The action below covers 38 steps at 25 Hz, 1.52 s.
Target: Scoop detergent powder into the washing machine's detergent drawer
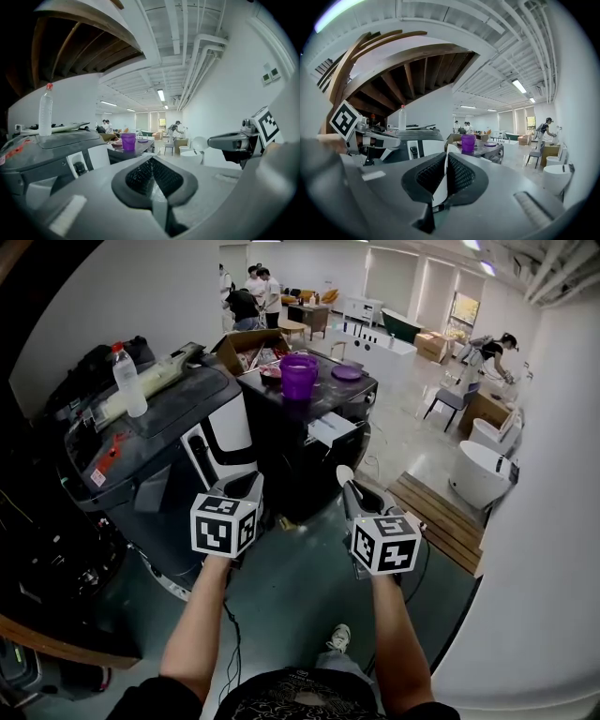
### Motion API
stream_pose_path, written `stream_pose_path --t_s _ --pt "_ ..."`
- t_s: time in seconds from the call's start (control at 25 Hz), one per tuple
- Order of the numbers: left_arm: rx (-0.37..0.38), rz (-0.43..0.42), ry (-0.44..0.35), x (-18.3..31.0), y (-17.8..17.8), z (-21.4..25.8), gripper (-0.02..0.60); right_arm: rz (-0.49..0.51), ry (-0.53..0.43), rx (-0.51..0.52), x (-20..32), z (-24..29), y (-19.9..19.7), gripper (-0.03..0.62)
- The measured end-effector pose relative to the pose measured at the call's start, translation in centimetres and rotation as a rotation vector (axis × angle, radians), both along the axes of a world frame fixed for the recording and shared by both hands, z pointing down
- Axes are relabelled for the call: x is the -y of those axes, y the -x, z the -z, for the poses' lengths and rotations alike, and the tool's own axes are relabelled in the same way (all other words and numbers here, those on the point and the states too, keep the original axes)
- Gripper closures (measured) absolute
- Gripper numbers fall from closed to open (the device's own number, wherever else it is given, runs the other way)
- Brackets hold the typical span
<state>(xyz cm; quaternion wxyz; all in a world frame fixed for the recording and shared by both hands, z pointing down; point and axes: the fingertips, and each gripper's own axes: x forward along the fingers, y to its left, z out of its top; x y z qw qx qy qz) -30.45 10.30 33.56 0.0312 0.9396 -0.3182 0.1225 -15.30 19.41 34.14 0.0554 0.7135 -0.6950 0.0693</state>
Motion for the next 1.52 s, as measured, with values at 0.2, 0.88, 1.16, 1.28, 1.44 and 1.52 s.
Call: stream_pose_path --t_s 0.2,0.88,1.16,1.28,1.44,1.52 --pt "0.016 0.011 0.005 2.2 -1.9 -0.8 0.581 0.017 0.002 0.008 2.5 -0.7 -2.0 0.556" --pt "0.023 0.114 -0.007 12.8 -17.0 0.5 0.580 0.167 0.009 -0.016 14.5 0.6 -15.9 0.556" --pt "0.029 0.151 -0.009 15.1 -21.9 0.7 0.580 0.213 0.014 -0.018 17.4 0.8 -20.8 0.556" --pt "0.039 0.167 -0.004 15.8 -23.1 0.4 0.581 0.229 0.017 -0.008 18.2 0.5 -22.1 0.556" --pt "0.049 0.187 -0.008 16.4 -24.4 0.5 0.580 0.247 0.020 0.005 19.0 0.2 -23.6 0.556" --pt "0.055 0.189 -0.013 16.6 -25.1 0.5 0.580 0.250 0.022 0.013 19.2 0.0 -24.3 0.556"
